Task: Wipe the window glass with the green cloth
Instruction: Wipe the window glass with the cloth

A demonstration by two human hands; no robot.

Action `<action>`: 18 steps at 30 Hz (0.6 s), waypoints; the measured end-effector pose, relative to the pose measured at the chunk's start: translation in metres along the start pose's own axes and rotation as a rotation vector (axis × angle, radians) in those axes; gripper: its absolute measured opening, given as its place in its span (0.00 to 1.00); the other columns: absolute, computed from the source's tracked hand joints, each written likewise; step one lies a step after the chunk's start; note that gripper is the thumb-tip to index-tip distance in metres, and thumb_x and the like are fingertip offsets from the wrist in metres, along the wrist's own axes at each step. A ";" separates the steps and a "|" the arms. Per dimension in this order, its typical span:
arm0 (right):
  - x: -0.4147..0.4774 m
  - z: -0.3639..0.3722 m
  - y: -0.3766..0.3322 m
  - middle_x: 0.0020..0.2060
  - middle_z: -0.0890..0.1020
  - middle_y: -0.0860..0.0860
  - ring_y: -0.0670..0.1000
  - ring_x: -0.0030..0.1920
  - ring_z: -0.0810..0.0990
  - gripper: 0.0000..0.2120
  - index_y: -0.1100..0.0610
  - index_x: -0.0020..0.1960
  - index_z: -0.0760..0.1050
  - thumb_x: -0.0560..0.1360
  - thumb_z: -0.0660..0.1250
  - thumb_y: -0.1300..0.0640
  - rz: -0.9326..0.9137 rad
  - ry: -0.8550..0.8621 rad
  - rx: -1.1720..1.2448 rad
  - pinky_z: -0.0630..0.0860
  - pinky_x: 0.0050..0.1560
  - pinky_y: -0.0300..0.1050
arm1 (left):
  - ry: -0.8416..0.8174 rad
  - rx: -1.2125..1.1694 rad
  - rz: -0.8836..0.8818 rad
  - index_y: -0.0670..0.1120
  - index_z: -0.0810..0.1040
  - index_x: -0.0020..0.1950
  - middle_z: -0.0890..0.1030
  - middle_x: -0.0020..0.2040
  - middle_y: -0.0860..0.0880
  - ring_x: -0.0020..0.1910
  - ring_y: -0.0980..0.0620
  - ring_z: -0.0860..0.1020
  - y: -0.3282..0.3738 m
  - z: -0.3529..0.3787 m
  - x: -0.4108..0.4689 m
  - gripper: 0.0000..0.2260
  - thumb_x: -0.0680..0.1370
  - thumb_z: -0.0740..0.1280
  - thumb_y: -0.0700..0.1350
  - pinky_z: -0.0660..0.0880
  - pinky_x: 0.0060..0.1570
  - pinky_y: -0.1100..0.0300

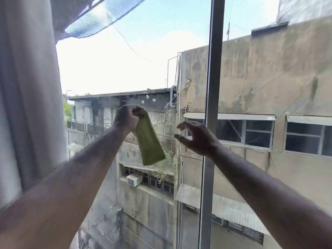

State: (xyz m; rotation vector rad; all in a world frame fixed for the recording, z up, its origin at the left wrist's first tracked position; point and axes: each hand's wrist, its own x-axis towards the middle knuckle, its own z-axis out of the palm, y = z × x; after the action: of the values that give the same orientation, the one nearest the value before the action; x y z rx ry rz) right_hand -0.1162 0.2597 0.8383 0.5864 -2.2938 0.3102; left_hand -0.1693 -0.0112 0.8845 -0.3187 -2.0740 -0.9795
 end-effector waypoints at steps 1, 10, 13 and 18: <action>0.005 -0.004 0.010 0.66 0.83 0.59 0.56 0.67 0.82 0.22 0.59 0.70 0.78 0.81 0.71 0.47 0.001 0.101 -0.081 0.79 0.67 0.44 | -0.028 0.102 0.057 0.42 0.83 0.65 0.86 0.63 0.38 0.64 0.40 0.82 -0.002 0.001 0.007 0.16 0.79 0.70 0.32 0.80 0.61 0.53; 0.039 0.012 0.102 0.87 0.45 0.61 0.59 0.88 0.47 0.48 0.64 0.86 0.43 0.82 0.68 0.44 0.255 0.399 -0.317 0.54 0.88 0.61 | 0.261 0.507 0.194 0.50 0.86 0.62 0.86 0.59 0.45 0.63 0.42 0.78 -0.038 0.025 0.050 0.13 0.79 0.74 0.40 0.74 0.62 0.39; 0.045 0.030 0.115 0.87 0.43 0.60 0.58 0.88 0.45 0.49 0.64 0.86 0.40 0.83 0.64 0.38 0.241 0.458 -0.324 0.53 0.88 0.62 | 0.372 0.402 0.245 0.42 0.84 0.57 0.83 0.55 0.41 0.53 0.44 0.80 -0.045 0.038 0.056 0.09 0.77 0.76 0.38 0.79 0.51 0.50; 0.048 0.046 0.129 0.86 0.39 0.55 0.58 0.88 0.47 0.44 0.62 0.86 0.40 0.85 0.53 0.35 0.180 0.543 -0.422 0.53 0.87 0.64 | 0.434 0.204 0.301 0.37 0.78 0.55 0.81 0.51 0.37 0.44 0.47 0.76 -0.061 0.073 0.041 0.04 0.82 0.68 0.37 0.81 0.46 0.53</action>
State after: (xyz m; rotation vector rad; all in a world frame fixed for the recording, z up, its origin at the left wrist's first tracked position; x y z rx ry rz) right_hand -0.2378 0.3386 0.8346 0.0623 -1.8049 0.0508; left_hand -0.2684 -0.0021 0.8555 -0.2734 -1.6523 -0.5882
